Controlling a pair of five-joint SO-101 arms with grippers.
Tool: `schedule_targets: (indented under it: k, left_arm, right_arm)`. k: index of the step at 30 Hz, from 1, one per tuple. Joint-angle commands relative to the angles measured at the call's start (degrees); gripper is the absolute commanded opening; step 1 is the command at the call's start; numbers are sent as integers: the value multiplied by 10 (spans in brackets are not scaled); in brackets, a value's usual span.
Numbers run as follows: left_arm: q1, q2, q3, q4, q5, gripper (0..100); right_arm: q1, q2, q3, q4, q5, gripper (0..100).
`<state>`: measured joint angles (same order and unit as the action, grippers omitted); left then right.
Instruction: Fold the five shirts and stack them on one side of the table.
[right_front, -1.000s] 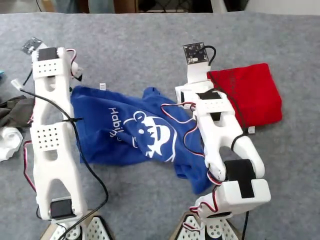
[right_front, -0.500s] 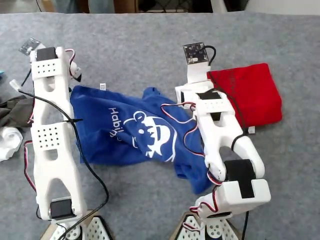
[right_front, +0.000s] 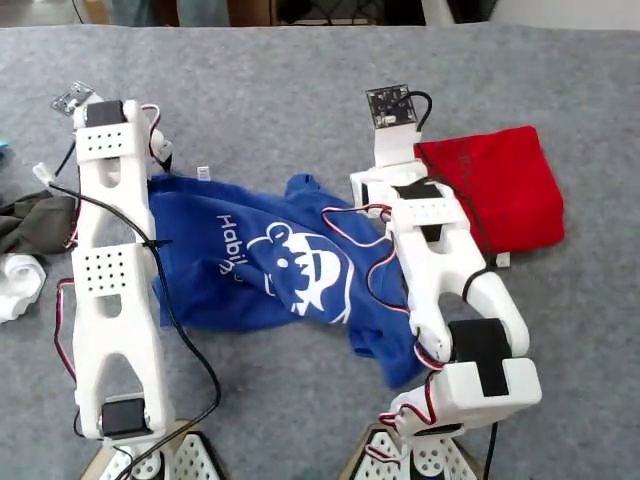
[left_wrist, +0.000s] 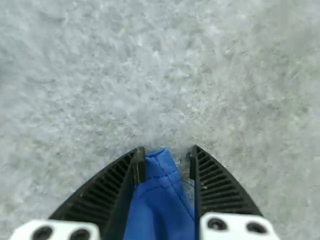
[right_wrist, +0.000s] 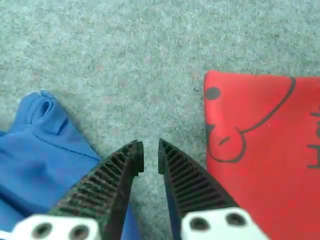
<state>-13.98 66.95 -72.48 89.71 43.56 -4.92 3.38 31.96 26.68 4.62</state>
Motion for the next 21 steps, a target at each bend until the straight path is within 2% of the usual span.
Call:
schedule_targets:
  k: [1,9,11,15,21]
  left_arm:
    - [7,-2,-9,-7,6,166]
    - [10,3,-5,-7,13,165]
    - [14,3,-5,-7,12,139]
    - [22,3,-8,-6,10,27]
    - [24,-3,-9,-6,10,36]
  right_arm:
    - [1,-1,-12,-11,-3,60]
    - [1,-1,-12,-11,-3,60]
    - [1,-1,-12,-11,-3,60]
    - [1,-1,-12,-11,-3,60]
    - [1,-1,-12,-11,-3,60]
